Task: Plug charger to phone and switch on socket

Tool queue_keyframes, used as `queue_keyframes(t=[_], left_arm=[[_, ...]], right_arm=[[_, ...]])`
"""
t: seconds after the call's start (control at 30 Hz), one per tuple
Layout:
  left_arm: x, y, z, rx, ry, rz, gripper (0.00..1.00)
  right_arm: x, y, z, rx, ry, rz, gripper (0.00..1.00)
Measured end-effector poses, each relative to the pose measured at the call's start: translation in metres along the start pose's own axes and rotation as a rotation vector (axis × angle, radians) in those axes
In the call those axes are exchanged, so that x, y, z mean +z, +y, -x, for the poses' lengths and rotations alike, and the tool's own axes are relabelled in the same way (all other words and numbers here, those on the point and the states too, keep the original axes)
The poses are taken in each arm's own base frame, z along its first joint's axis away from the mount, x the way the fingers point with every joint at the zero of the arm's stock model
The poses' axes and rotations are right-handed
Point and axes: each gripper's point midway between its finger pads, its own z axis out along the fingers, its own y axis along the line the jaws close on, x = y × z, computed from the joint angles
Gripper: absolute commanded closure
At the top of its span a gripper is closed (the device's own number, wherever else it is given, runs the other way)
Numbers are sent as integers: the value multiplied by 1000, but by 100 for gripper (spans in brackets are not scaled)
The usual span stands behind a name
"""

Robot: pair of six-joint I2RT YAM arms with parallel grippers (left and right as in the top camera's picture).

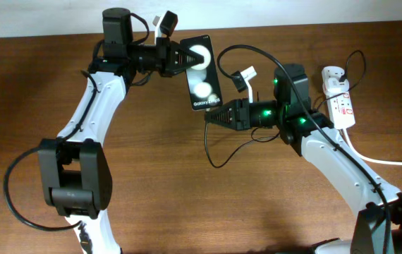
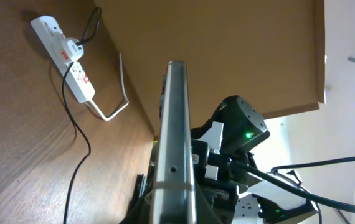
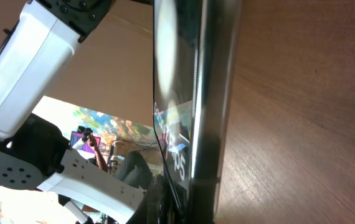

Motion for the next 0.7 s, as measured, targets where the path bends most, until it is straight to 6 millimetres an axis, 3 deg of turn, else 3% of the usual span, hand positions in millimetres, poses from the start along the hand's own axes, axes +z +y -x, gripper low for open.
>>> queue_keyframes(t=[0.13, 0.43, 0.5, 0.63, 0.7], left_arm=[[7, 3, 1, 7, -10, 21, 100], [1, -2, 3, 44, -5, 3, 100], [-21, -2, 7, 51, -25, -6, 100], [-102, 7, 27, 50, -174, 50, 100], [-118, 8, 30, 49, -200, 60, 100]], right_arm=[[-16, -12, 2, 42, -19, -23, 96], [-19, -19, -1, 41, -17, -52, 96], [-22, -37, -8, 90, -17, -136, 96], [-26, -92, -29, 196, -29, -488, 96], [-29, -126, -46, 245, 16, -715, 96]])
